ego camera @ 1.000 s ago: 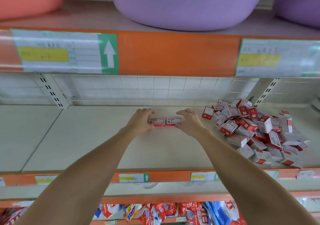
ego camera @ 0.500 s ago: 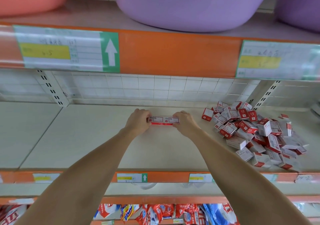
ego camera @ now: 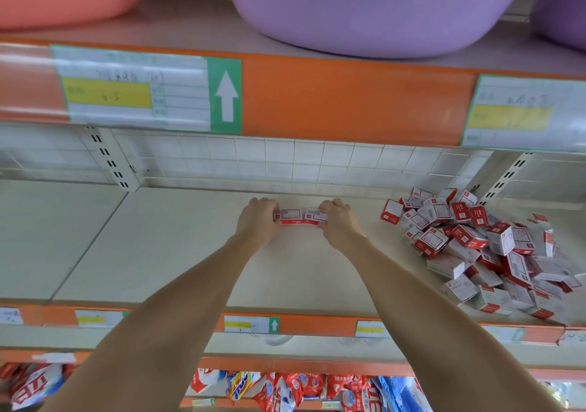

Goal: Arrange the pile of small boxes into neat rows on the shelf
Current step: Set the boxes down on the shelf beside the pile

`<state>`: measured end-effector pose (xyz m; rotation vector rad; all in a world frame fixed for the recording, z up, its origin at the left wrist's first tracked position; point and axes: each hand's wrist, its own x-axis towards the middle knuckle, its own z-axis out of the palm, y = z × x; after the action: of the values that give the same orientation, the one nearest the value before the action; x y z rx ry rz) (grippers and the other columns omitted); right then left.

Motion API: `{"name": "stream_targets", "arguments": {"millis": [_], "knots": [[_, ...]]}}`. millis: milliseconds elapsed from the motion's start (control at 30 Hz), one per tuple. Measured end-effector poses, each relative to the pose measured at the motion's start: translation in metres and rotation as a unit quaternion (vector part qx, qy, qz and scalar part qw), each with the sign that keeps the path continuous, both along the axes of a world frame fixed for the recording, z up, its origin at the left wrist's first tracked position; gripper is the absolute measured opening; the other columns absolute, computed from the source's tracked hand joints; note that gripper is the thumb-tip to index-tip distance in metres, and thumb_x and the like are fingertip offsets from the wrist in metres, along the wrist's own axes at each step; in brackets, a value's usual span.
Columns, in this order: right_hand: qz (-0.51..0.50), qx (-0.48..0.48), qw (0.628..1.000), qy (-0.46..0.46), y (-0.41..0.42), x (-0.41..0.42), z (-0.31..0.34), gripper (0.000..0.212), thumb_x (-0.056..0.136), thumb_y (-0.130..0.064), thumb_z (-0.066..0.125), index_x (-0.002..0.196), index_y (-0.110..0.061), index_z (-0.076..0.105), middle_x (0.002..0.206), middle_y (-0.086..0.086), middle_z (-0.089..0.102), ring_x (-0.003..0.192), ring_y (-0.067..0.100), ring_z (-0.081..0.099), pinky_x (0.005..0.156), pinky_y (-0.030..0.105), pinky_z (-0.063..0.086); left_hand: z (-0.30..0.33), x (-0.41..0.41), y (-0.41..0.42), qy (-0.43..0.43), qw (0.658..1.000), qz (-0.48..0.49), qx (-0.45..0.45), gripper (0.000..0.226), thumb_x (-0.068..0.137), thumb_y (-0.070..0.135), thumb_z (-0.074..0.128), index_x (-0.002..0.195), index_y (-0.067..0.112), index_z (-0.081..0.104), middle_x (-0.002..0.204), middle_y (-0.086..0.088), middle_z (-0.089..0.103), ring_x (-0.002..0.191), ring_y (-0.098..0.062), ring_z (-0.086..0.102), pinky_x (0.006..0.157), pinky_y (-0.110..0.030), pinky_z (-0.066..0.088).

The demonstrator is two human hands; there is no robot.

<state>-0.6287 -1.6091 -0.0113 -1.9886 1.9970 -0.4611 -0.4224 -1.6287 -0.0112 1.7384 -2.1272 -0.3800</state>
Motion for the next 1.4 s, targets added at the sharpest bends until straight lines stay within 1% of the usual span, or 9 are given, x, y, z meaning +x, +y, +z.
{"name": "stream_targets", "arguments": {"millis": [67,200,333,433,567,767,900,1133,1400], "knots": [[0.009,-0.02,1.0,-0.012,0.001,-0.005,0.0,0.033,0.092,-0.006,0.061,0.124,-0.011,0.056,0.121,0.006,0.048,0.11,0.027,0.042,0.09,0.035,0.042,-0.001,-0.001,-0.001,0.002,1.0,-0.003,-0.001,0.017,0.087,0.019,0.062,0.104,0.017,0.065,0.097,0.001,0.061,0.098,-0.022,0.048,0.069,-0.032,0.041],[0.074,-0.059,0.995,-0.026,0.006,-0.012,0.001,0.031,0.09,-0.008,0.064,0.12,-0.009,0.059,0.118,0.005,0.052,0.108,0.026,0.043,0.091,0.035,0.042,-0.001,-0.007,-0.003,0.003,1.0,-0.008,-0.007,0.018,0.089,0.018,0.061,0.107,0.017,0.064,0.097,0.001,0.06,0.098,-0.022,0.049,0.068,-0.032,0.041],[0.079,-0.088,0.993,-0.028,0.012,-0.019,0.0,0.03,0.088,-0.009,0.065,0.118,-0.008,0.06,0.115,0.005,0.053,0.104,0.026,0.045,0.089,0.036,0.043,-0.001,-0.011,-0.005,0.004,1.0,-0.012,-0.01,0.02,0.089,0.021,0.062,0.108,0.018,0.065,0.098,0.002,0.061,0.097,-0.022,0.049,0.07,-0.034,0.044],[0.085,-0.112,0.989,-0.04,0.018,-0.022,0.0,0.03,0.085,-0.009,0.068,0.114,-0.008,0.062,0.11,0.005,0.055,0.101,0.026,0.048,0.086,0.035,0.044,-0.001,-0.013,-0.005,0.002,1.0,-0.013,-0.011,0.019,0.089,0.023,0.064,0.106,0.017,0.065,0.099,0.001,0.061,0.097,-0.023,0.05,0.07,-0.033,0.042],[0.126,-0.102,0.986,-0.04,0.022,-0.013,-0.003,0.034,0.081,-0.013,0.074,0.112,-0.009,0.063,0.108,0.005,0.057,0.1,0.027,0.051,0.086,0.04,0.047,0.001,-0.014,-0.002,0.004,1.0,-0.017,-0.007,0.017,0.09,0.024,0.062,0.105,0.015,0.065,0.1,-0.001,0.062,0.1,-0.024,0.051,0.073,-0.035,0.045],[0.158,-0.075,0.984,0.014,0.025,0.014,-0.004,0.037,0.085,-0.024,0.072,0.117,-0.011,0.06,0.117,0.005,0.056,0.106,0.027,0.052,0.088,0.04,0.049,0.004,0.008,0.002,-0.006,1.0,-0.011,0.003,0.034,0.093,0.016,0.054,0.126,0.015,0.061,0.116,-0.003,0.063,0.109,-0.025,0.056,0.084,-0.037,0.05],[0.146,-0.066,0.987,0.028,0.024,0.028,-0.005,0.036,0.087,-0.025,0.07,0.12,-0.012,0.062,0.123,0.006,0.053,0.113,0.027,0.051,0.091,0.039,0.048,0.005,0.024,0.005,-0.009,1.0,0.0,0.014,0.037,0.091,0.015,0.058,0.129,0.015,0.059,0.12,-0.004,0.062,0.114,-0.026,0.054,0.088,-0.038,0.049],[0.108,-0.059,0.992,0.042,0.02,0.038,-0.005,0.034,0.089,-0.022,0.066,0.121,-0.012,0.062,0.123,0.009,0.051,0.113,0.029,0.049,0.091,0.041,0.048,0.007,0.025,0.013,-0.014,1.0,-0.006,0.018,0.035,0.093,0.02,0.059,0.128,0.015,0.06,0.121,-0.005,0.063,0.112,-0.025,0.056,0.089,-0.039,0.051],[0.105,-0.052,0.992,0.041,0.018,0.044,-0.002,0.031,0.091,-0.02,0.063,0.119,-0.007,0.06,0.122,0.012,0.049,0.113,0.03,0.048,0.085,0.04,0.049,0.008,0.025,0.012,-0.026,0.999,-0.011,0.026,0.035,0.093,0.021,0.059,0.128,0.015,0.059,0.124,-0.005,0.061,0.113,-0.025,0.056,0.09,-0.04,0.051]]}}
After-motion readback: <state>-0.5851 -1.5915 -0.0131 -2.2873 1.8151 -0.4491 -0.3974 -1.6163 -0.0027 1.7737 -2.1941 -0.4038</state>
